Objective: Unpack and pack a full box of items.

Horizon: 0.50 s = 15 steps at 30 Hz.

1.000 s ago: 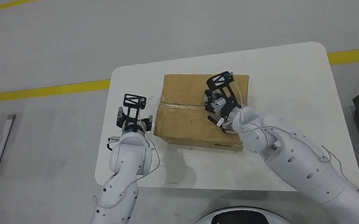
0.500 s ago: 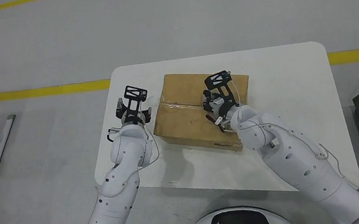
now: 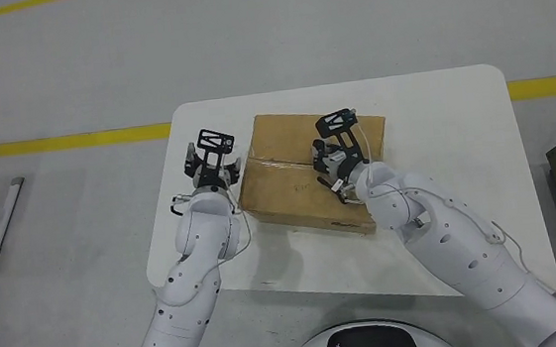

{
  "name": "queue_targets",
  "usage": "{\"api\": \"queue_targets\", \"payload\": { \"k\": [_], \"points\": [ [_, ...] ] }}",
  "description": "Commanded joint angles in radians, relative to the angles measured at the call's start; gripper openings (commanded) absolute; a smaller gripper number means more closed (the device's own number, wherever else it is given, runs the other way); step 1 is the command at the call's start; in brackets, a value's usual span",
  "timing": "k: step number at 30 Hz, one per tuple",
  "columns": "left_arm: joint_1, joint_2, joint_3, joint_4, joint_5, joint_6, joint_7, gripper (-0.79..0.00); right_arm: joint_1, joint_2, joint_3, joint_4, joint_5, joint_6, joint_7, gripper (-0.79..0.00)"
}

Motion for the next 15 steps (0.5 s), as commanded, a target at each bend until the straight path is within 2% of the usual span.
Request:
{"api": "queue_targets", "payload": {
  "k": [1, 8, 15],
  "points": [
    [-0.003, -0.005, 0.002, -0.002, 0.006, 0.011, 0.016, 0.0, 0.0, -0.002, 0.001, 0.001, -0.001, -0.001, 0.0, -0.785],
    [-0.006, -0.016, 0.017, -0.023, 0.021, -0.013, 0.051, 0.0, -0.002, -0.005, 0.012, -0.001, 0.002, -0.004, 0.004, -0.785],
    [-0.031, -0.036, 0.064, -0.012, 0.061, -0.028, 0.049, 0.0, -0.011, -0.004, 0.046, -0.035, 0.02, -0.013, 0.016, -0.785]
  ]
}}
